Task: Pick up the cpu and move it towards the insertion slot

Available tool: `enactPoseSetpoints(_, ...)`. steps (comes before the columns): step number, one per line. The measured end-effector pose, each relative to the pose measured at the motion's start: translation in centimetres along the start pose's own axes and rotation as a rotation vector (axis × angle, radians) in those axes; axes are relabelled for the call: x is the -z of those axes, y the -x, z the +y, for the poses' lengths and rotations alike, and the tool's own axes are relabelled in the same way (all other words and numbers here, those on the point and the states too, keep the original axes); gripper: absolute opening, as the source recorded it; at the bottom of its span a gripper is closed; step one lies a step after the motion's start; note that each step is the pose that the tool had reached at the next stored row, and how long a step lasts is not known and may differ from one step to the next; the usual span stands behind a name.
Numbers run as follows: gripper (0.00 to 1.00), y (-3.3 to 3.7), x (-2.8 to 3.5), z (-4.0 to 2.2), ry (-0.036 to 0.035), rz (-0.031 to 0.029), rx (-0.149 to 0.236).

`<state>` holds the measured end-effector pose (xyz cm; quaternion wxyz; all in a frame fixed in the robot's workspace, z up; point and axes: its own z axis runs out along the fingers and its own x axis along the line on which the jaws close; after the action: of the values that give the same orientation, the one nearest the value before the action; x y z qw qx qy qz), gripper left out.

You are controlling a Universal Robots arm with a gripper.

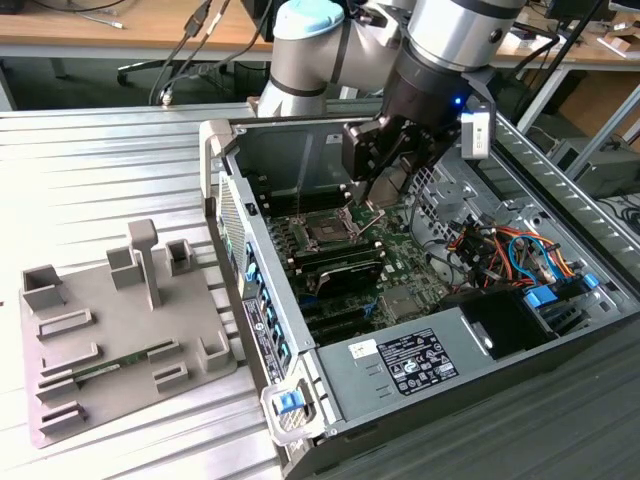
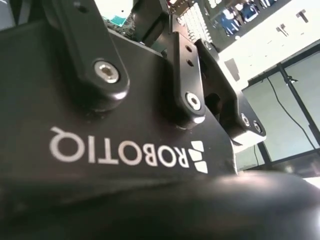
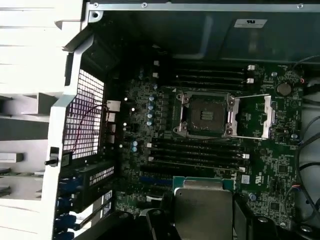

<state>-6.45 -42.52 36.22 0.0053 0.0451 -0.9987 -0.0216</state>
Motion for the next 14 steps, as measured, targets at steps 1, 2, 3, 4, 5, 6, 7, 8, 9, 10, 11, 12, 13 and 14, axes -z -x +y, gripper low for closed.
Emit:
enactPoseSetpoints(1, 0.55, 0.24, -0.09, 0.08, 0.0001, -0.0001, -0.001)
enactPoseSetpoints(2, 0.55, 0.47, -0.18, 0.15, 0.0003, -0.0002, -0.001)
enactPoseSetpoints(3, 0.55, 0.69, -0.27, 0.24, 0.0003, -0.0001, -0.002)
enactPoseSetpoints(4, 0.55, 0.9, -0.38, 0.34, 0.0003, 0.0, -0.003)
enactPoseSetpoints(5, 0.55, 1.35, -0.64, 0.58, 0.0001, 0.0003, -0.004)
enactPoseSetpoints(6, 0.55, 1.59, -0.78, 0.68, 0.0002, 0.0005, -0.004)
enactPoseSetpoints(7, 0.55, 1.85, -0.92, 0.75, 0.0003, 0.0008, -0.005)
enactPoseSetpoints(8, 0.55, 2.25, -1.11, 0.8, 0.0005, 0.0014, -0.006)
enactPoseSetpoints(9, 0.55, 2.74, -1.33, 0.82, 0.0005, 0.0022, -0.009)
enactPoseSetpoints(10, 0.55, 3.05, -1.49, 0.81, 0.0006, 0.0027, -0.012)
enactPoseSetpoints(11, 0.55, 3.57, -1.76, 0.81, 0.0008, 0.0034, -0.016)
enactPoseSetpoints(12, 0.55, 3.81, -1.88, 0.81, 0.0008, 0.0038, -0.018)
enactPoseSetpoints(13, 0.55, 4.27, -2.13, 0.82, 0.0011, 0.0043, -0.022)
enactPoseSetpoints(14, 0.55, 4.56, -2.3, 0.84, 0.0015, 0.0044, -0.024)
